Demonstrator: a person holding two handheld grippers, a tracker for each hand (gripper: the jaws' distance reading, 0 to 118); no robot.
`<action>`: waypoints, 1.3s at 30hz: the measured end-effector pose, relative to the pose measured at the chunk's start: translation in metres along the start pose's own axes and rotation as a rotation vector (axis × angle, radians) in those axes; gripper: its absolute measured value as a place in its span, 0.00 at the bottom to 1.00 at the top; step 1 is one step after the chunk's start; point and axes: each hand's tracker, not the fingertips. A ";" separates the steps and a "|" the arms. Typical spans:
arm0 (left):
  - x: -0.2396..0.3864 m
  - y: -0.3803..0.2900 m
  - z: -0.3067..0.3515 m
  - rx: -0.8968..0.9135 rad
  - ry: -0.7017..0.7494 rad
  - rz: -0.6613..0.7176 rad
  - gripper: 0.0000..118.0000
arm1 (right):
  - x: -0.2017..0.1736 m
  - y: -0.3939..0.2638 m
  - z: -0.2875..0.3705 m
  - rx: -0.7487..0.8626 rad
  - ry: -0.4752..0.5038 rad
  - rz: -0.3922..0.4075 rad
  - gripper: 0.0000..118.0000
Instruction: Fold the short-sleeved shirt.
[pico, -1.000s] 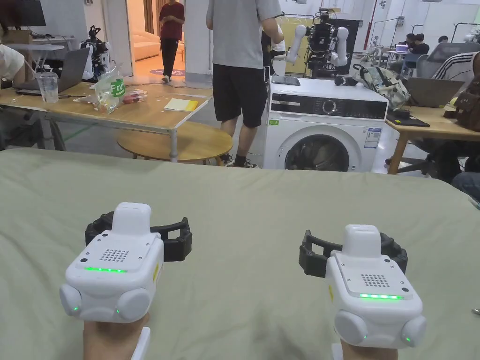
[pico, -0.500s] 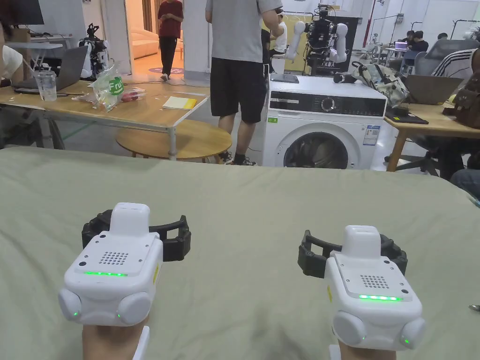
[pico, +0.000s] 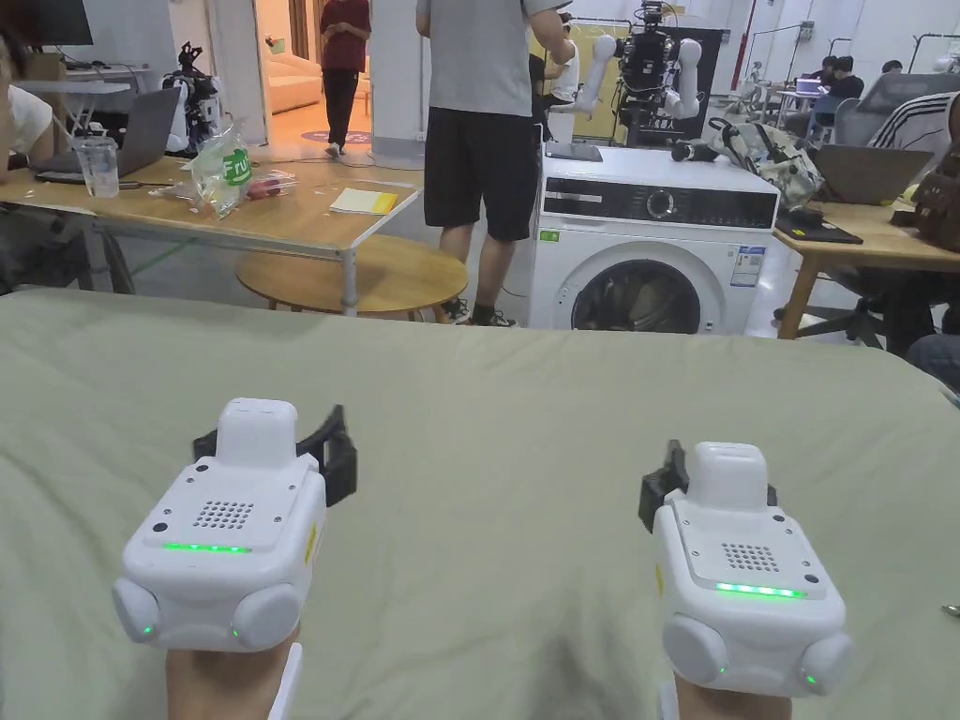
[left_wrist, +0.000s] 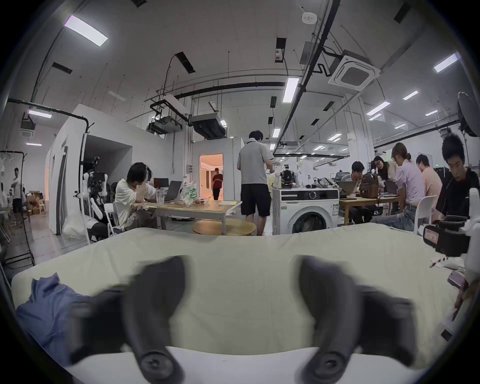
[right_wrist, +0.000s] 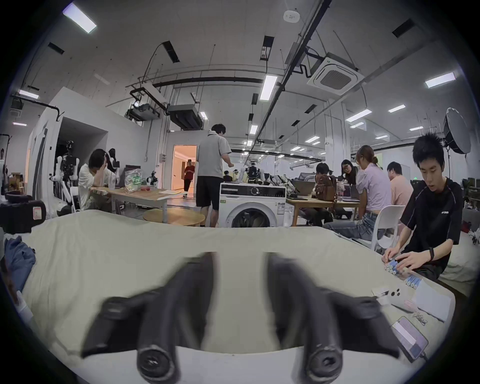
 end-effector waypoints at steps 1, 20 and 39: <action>0.002 0.001 -0.002 -0.042 0.046 -0.042 0.15 | 0.000 -0.001 0.000 -0.003 -0.004 -0.012 0.10; -0.140 -0.001 0.054 -0.315 0.253 -0.002 0.00 | -0.127 0.013 0.014 -0.032 0.268 0.029 0.00; -0.364 -0.031 0.089 -0.919 0.342 0.326 0.57 | -0.261 -0.008 0.060 -0.068 0.566 0.107 0.00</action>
